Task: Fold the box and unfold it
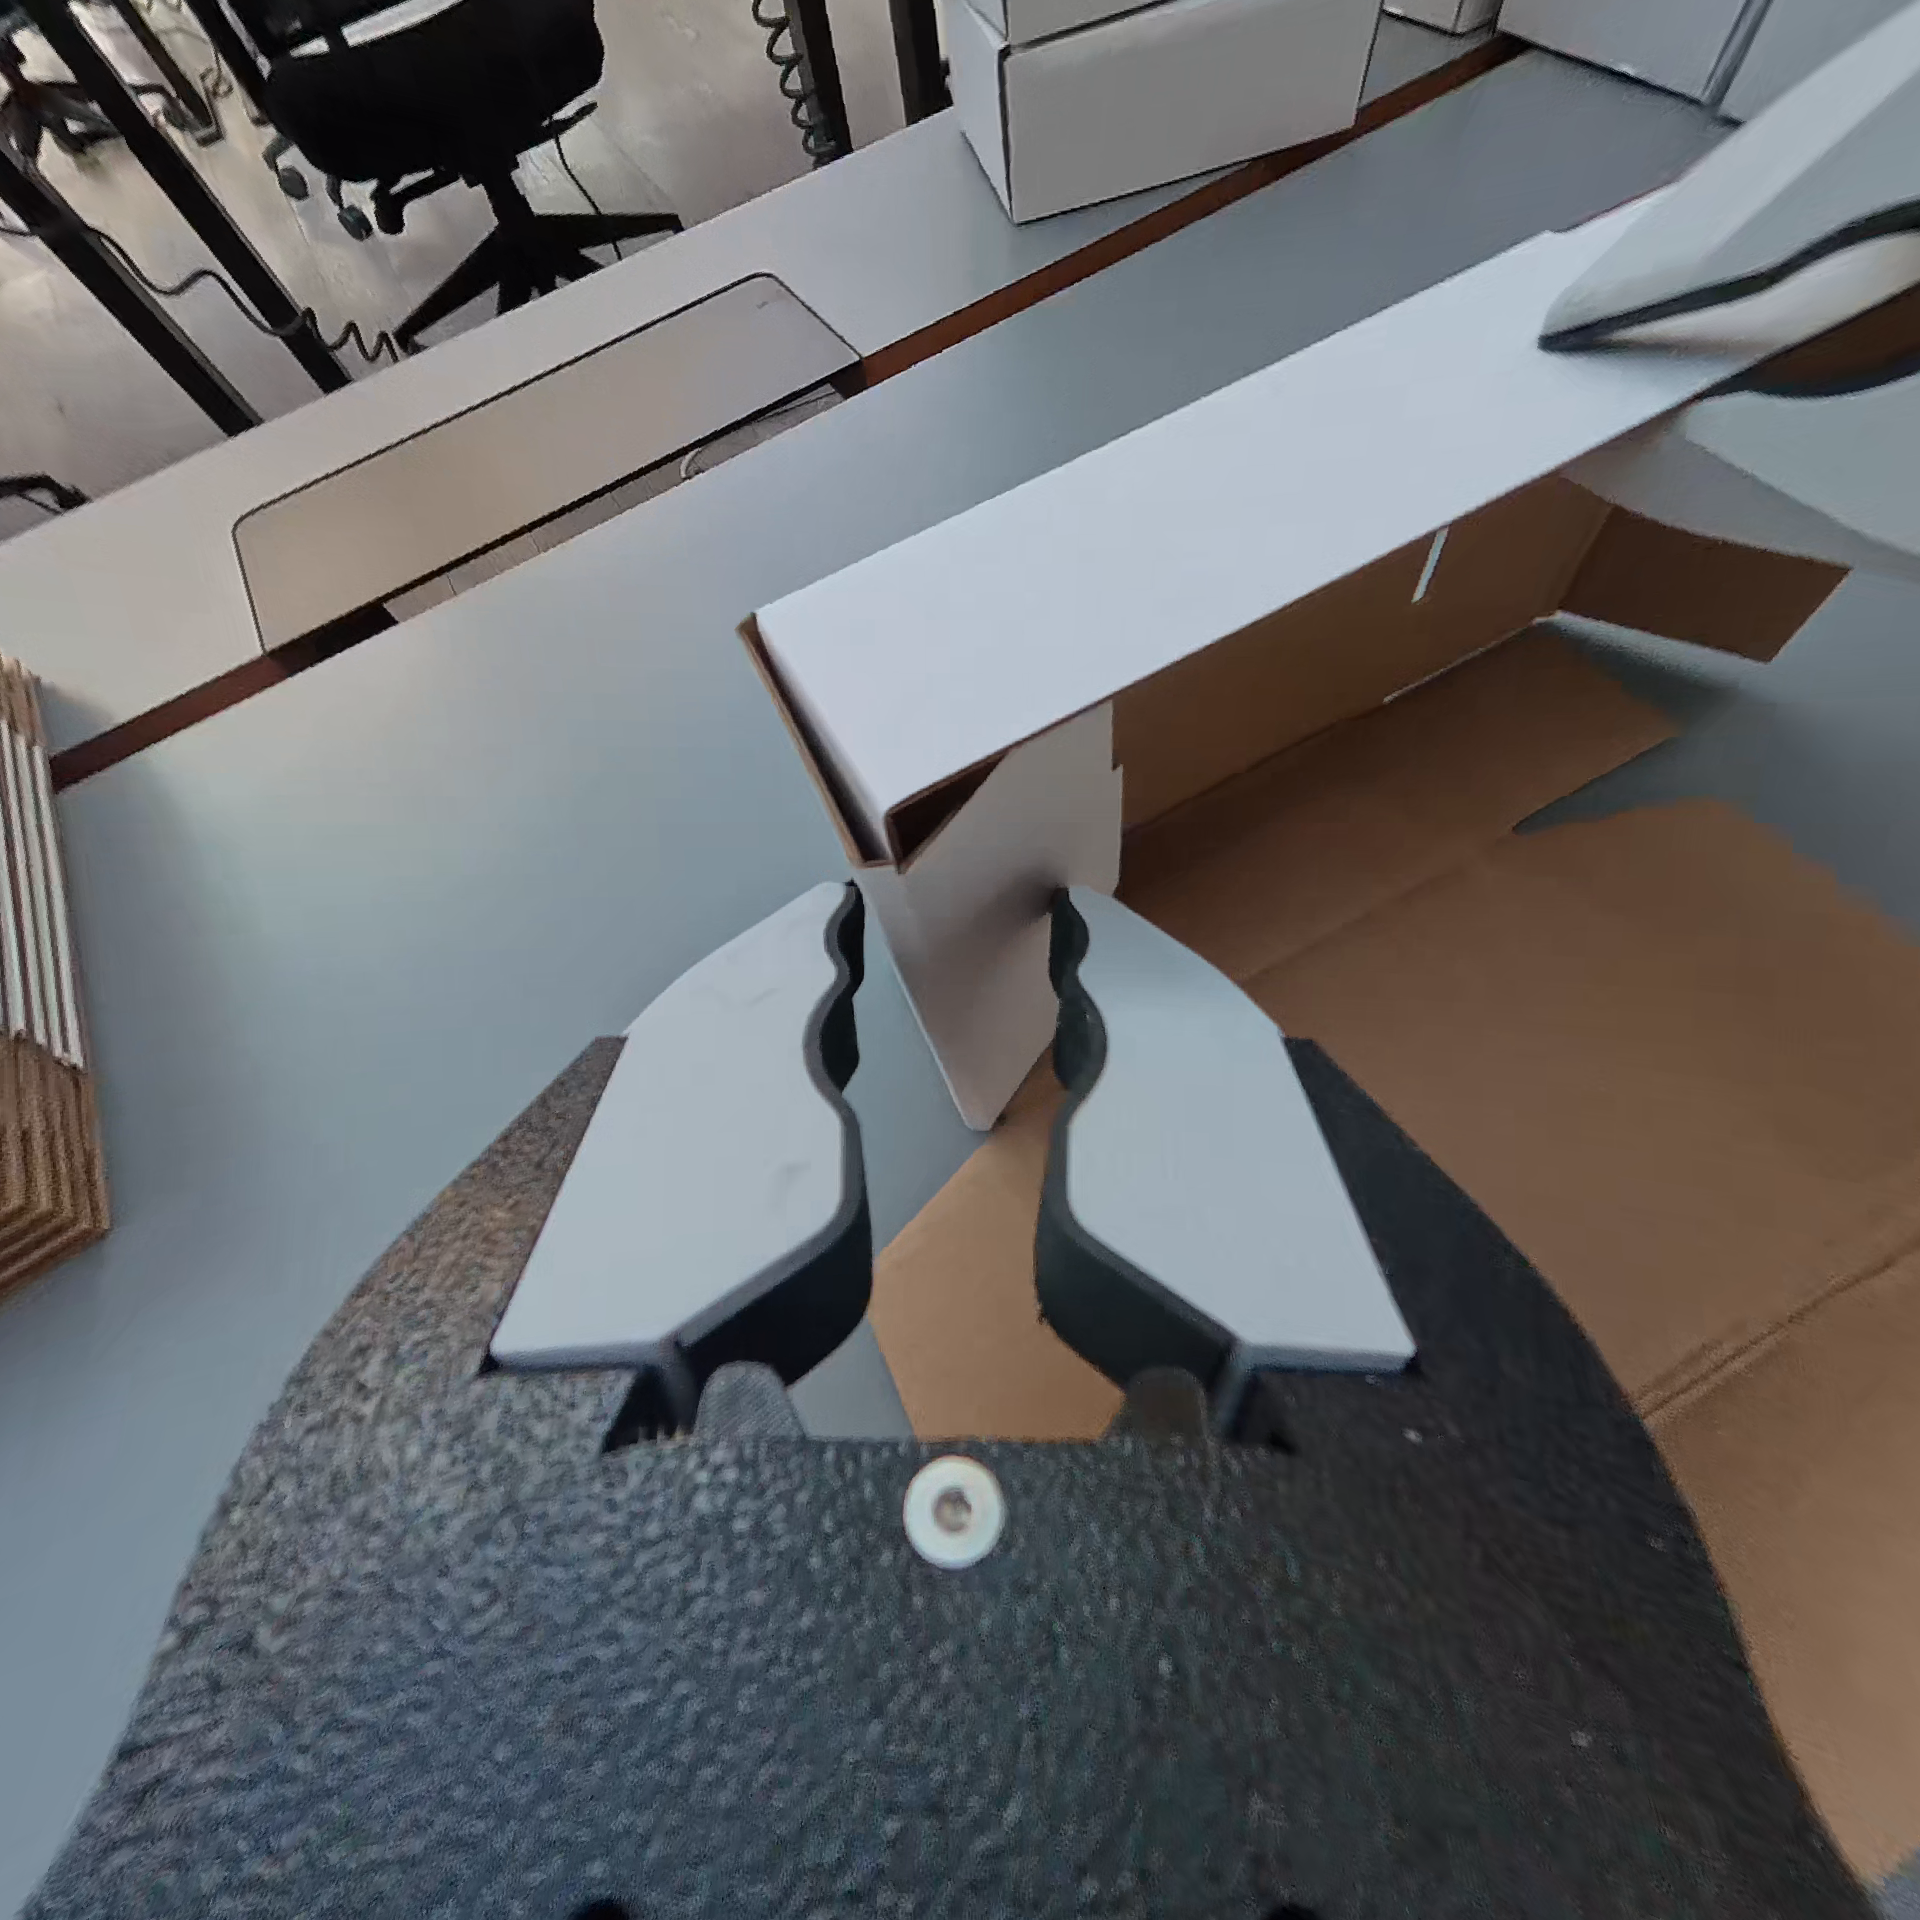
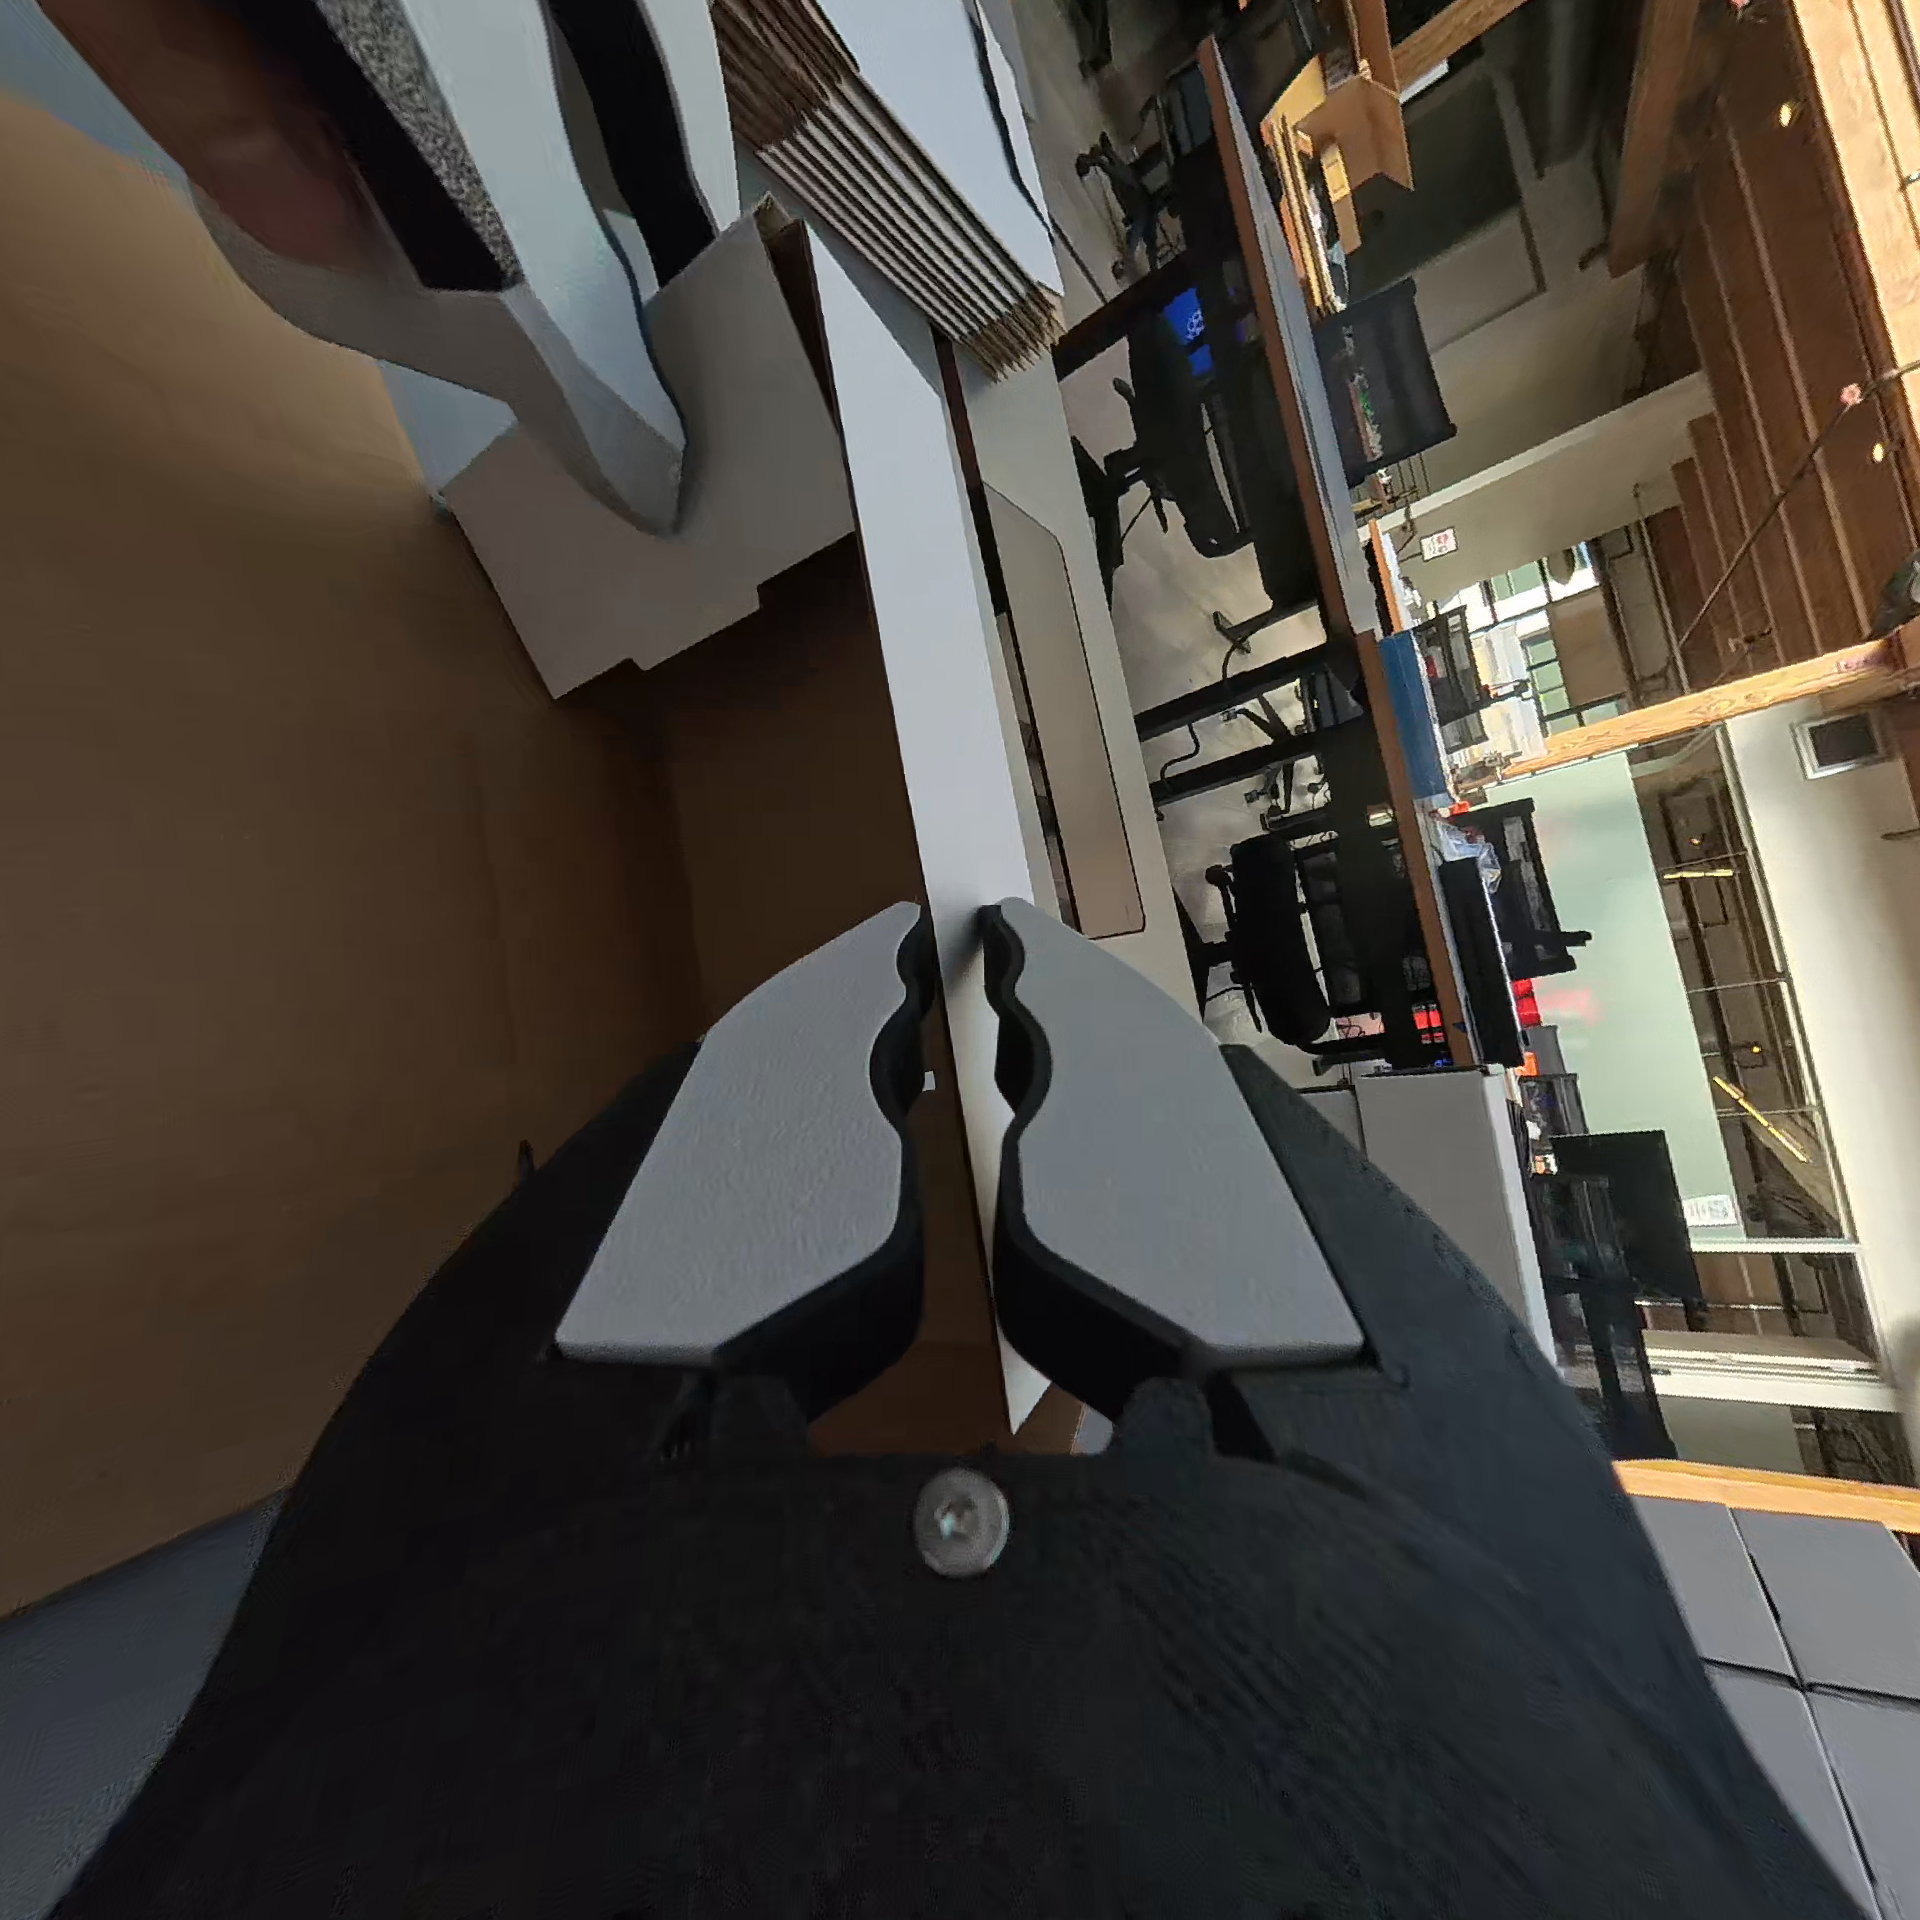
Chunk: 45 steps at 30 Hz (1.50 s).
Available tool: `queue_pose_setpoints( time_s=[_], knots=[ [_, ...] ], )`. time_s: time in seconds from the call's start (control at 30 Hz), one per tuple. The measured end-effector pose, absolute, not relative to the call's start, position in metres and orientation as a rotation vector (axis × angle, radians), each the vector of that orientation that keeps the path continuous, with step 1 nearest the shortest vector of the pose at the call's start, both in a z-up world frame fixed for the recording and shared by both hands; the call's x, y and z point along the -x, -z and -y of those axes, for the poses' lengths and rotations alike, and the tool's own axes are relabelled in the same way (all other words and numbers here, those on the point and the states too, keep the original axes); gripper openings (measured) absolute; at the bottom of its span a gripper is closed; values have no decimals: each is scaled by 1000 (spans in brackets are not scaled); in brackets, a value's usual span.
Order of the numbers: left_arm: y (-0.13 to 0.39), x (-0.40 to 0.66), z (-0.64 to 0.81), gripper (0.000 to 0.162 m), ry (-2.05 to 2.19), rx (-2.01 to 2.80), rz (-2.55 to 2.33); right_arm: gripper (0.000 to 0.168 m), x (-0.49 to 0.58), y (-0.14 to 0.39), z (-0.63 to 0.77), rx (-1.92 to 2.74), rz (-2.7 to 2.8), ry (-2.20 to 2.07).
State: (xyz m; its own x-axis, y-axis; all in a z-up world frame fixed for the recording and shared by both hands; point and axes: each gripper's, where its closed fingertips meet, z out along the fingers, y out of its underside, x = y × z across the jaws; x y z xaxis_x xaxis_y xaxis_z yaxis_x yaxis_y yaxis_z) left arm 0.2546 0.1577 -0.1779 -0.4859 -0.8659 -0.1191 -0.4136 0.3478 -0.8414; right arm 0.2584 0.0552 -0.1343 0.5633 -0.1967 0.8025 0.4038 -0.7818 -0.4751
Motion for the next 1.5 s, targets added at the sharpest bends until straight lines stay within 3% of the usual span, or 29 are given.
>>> queue_pose_setpoints(
  time_s=[0.13,0.27,0.5,0.87,1.3,1.5],
  knots=[
    [178,-269,-162,28,979,1089,-2029,9,-258,136,-57,2196,313,1298],
    [185,-281,-157,37,956,1055,-2032,10,-254,137,-58,2169,366,1255],
    [186,-301,-159,19,1032,1225,-1880,10,-260,137,-57,2192,313,1255],
    [183,-298,-159,22,1068,1309,-1734,8,-265,137,-54,2250,244,1335],
    [183,-289,-173,5,967,1344,-1659,9,-256,138,-59,2276,290,1347],
    [184,-292,-172,6,989,1407,-1620,13,-248,143,-60,2327,414,1343]
  ],
)
